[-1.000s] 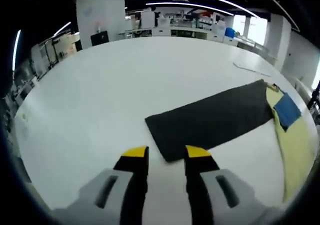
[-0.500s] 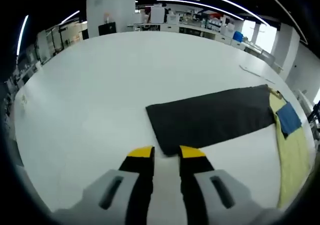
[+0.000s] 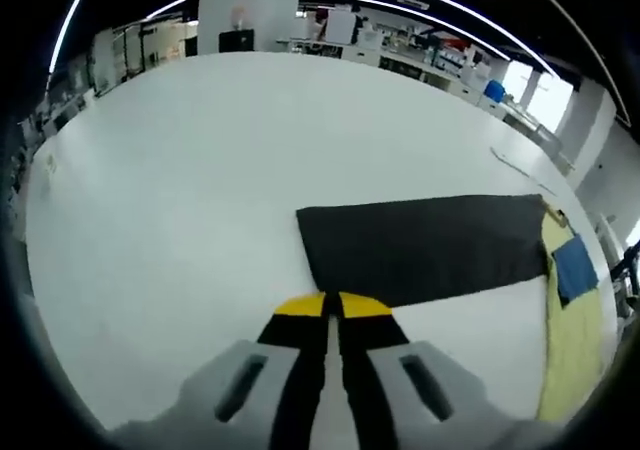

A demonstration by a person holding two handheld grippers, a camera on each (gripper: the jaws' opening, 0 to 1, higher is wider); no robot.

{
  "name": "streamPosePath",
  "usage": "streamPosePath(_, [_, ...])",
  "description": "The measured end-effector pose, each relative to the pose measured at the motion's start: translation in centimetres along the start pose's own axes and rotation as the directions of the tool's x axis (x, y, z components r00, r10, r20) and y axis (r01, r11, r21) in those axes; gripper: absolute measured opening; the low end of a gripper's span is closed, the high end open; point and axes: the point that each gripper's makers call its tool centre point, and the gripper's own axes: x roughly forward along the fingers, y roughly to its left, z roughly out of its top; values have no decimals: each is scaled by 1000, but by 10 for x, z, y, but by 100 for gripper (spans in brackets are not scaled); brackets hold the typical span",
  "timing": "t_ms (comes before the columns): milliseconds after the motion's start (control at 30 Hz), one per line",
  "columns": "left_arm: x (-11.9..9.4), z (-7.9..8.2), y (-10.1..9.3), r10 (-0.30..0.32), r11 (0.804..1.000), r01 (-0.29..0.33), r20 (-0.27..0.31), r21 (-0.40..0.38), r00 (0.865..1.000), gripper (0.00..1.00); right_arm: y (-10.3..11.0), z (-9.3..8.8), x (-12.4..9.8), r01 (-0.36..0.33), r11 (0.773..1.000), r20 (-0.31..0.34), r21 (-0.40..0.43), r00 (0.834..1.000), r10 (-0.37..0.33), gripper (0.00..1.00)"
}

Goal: Fold the garment on the visible template until the final outline fits inside the template.

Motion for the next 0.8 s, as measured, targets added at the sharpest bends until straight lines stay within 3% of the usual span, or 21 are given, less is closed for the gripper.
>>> streamPosePath(333, [-9,15,-10,-13,999,11,36,48,999,0,1,1,1,-6,1000,8,0,1000,6,99])
streamPosePath(500, [-15,26,-24,-36,997,32,54,75,998,0,2,-1,0,-6,1000,9,0,1000,6,99])
streamPosePath(800, [-29,53,-68,-119,986,106,101,126,988,0,9,-4,-2,-17,1000,13,4,1000,17,99])
